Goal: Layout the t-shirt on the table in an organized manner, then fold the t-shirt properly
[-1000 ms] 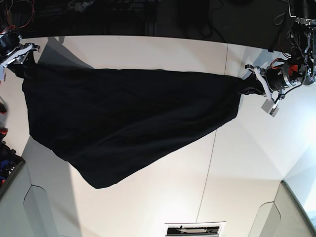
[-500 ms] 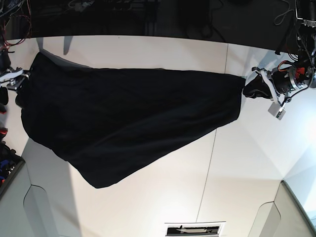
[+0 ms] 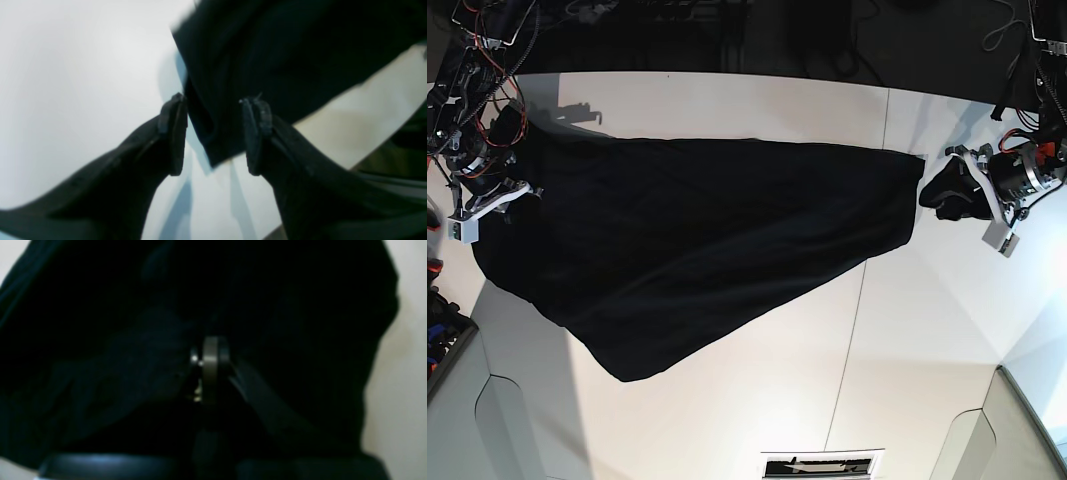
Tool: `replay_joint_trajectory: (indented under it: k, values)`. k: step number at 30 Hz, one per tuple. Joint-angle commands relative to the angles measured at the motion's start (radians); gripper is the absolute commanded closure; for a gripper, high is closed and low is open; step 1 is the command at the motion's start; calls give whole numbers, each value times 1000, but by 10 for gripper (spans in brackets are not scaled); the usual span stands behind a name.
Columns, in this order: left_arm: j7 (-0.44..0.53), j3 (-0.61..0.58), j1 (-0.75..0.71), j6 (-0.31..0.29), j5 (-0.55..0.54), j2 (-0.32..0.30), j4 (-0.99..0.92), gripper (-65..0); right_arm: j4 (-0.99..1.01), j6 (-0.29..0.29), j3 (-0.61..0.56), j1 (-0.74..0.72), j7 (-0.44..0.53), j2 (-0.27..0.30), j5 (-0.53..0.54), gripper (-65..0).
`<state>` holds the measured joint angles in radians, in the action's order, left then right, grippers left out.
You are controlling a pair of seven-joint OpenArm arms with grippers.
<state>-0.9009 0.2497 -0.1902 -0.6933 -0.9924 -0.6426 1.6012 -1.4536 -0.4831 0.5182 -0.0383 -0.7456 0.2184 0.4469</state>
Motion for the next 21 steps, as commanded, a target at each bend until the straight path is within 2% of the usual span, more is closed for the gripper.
replay_joint_trajectory:
  k: [1,4,7,10,13,16,21]
  values:
    - [39,27,10,-5,-21,-20,36,-301,-15,-19,2,-13,-3,14,13,0]
    - [101,53,19,-5,-19,-19,78,-301,-17,-19,2,2,-38,14,37,0]
    - [105,42,69,-5,1,2,80,-301,-21,-22,2,52,-46,15,79,0]
    - [142,3,139,-5,61,48,80,-301,-22,-22,2,121,-55,15,85,0]
    - [224,-69,217,-5,180,90,61,-301,-35,-38,2,197,-55,15,97,0]
    - [250,-142,301,-5,270,129,-9,-301,-94,-41,3,283,-56,15,109,0]
    - [258,-197,428,-5,280,200,-207,-301,-241,-41,6,414,-56,32,107,0]
